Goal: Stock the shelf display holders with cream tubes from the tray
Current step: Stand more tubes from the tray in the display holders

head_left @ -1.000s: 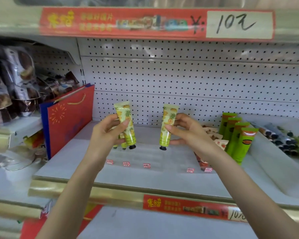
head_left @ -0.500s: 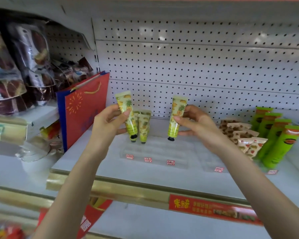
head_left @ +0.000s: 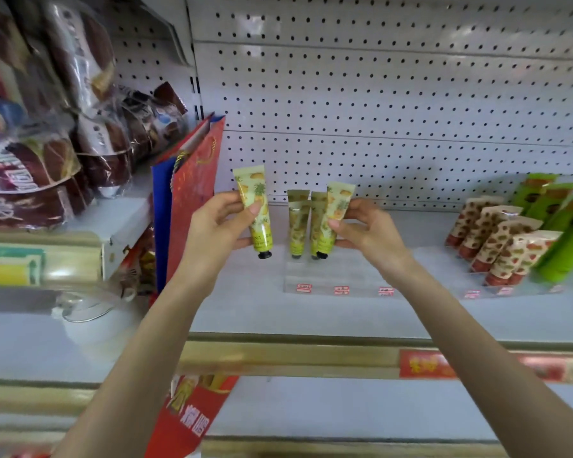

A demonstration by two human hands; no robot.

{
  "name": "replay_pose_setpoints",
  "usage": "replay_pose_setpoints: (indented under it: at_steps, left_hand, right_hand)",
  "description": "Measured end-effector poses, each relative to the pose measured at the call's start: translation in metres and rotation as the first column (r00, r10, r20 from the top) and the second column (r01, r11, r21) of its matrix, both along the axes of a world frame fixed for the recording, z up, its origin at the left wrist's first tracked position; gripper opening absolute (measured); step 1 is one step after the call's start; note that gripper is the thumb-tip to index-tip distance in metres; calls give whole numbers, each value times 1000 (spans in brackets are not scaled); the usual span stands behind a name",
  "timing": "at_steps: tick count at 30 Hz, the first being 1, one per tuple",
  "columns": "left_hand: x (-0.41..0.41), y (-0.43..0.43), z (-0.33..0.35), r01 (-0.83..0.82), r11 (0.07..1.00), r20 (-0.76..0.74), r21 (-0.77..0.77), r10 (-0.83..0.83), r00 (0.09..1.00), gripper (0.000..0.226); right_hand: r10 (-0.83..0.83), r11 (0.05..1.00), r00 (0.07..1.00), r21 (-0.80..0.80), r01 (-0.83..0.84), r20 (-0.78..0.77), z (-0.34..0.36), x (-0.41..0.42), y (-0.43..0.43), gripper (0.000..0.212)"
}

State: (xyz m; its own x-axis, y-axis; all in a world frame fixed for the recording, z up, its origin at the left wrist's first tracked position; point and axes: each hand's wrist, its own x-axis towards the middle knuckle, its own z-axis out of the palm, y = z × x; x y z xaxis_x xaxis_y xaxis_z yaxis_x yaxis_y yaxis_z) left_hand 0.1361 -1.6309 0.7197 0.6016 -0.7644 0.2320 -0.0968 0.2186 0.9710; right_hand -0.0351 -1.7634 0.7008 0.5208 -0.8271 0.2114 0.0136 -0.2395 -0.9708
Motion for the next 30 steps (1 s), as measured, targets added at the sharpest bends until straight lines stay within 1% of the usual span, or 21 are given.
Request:
replay_pose_setpoints:
  at_steps: [4, 8, 11, 14, 20, 30]
  left_hand:
    - [3, -4, -3, 37, 999, -34, -17, -38, 999, 11]
    - [5, -12, -6, 30, 999, -64, -28, -32, 997, 12]
    - [4, -19, -9, 37, 999, -72, -25, -39, 997, 12]
    - [5, -25, -10, 40, 999, -76, -24, -42, 996, 11]
    - [4, -34, -14, 41, 999, -70, -25, -43, 997, 10]
    - [4, -35, -17, 50, 999, -47, -11, -51, 998, 12]
  right_hand:
    - [-46, 999, 999, -23, 45, -12, -14, 9, -1, 15]
    - [-63, 996, 997, -61, 60, -46, -25, 14, -4, 16]
    - [-49, 995, 997, -89, 43, -63, -30, 15, -8, 19]
    - [-38, 995, 995, -95, 30, -90, -35, 14, -10, 18]
    - [-13, 994, 990, -109, -3, -138, -42, 14, -12, 23]
    - [4, 996, 989, -83, -16, -145, -43, 13, -13, 23]
